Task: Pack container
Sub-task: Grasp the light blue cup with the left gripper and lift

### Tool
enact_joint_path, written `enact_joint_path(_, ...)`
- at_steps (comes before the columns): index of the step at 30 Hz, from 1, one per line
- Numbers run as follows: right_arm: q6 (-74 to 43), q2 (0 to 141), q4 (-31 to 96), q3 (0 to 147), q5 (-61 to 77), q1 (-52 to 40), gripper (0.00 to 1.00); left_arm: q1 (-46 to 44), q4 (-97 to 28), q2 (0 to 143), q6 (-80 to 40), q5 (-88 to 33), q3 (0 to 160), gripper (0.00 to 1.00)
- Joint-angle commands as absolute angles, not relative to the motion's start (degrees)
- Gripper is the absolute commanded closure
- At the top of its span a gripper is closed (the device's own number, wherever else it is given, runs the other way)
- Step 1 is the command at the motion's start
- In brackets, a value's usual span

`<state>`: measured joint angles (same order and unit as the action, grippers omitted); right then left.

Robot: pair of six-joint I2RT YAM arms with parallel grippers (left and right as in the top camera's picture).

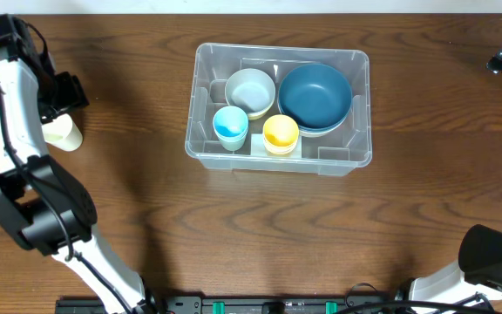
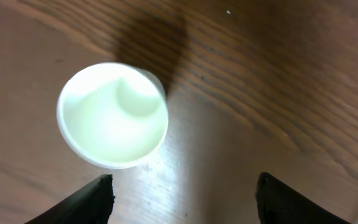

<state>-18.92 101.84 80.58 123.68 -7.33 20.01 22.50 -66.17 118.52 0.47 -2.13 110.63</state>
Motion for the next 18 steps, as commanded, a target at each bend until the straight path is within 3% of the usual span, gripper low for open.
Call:
enact_joint_path(1,-19.68,102.00,80.60,123.57,-7.68,20.25,0.01,22.87,-65.36,121.47,3.36,-1.45,110.13,0.27)
enact_joint_path(12,-19.68,102.00,80.62,123.59,-7.68,20.25,0.01,22.87,-61.34,128.62,6.00,0.08,110.10,0.29)
enact_joint_path(14,-19.68,102.00,80.60,123.57,-7.68,20.25,0.01,22.87,-61.01,129.38,6.00,0.05,110.10,0.45)
enact_joint_path(18,-19.68,102.00,80.62,123.57,-7.68,20.25,0.01,22.87,-60.95,129.78,5.89,0.05,110.10,0.87)
